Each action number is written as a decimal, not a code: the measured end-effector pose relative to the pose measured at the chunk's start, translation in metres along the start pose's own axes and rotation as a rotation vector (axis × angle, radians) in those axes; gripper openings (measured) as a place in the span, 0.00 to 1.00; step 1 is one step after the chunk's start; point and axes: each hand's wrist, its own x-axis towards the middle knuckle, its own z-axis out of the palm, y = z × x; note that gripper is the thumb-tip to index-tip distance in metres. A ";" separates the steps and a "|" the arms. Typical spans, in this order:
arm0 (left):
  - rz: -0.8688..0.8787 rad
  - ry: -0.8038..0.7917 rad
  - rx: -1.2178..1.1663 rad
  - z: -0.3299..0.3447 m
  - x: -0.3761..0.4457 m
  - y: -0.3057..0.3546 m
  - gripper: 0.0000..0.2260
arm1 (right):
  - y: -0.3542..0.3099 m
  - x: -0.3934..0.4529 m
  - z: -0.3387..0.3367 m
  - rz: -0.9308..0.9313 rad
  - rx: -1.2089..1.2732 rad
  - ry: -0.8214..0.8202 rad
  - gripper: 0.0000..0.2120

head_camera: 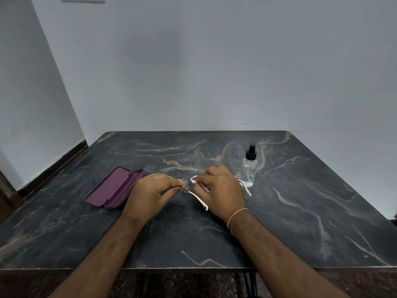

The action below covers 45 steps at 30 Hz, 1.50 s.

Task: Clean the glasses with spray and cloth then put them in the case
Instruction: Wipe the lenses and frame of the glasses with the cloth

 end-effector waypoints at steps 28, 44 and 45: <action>0.039 -0.064 0.010 0.000 -0.001 -0.001 0.11 | -0.001 0.001 -0.004 -0.064 0.180 -0.098 0.15; 0.047 -0.049 0.024 0.003 -0.002 -0.003 0.11 | -0.004 0.000 -0.008 -0.050 0.153 -0.104 0.15; 0.049 -0.054 0.030 0.003 -0.002 -0.003 0.10 | -0.004 0.000 -0.008 -0.060 0.150 -0.120 0.15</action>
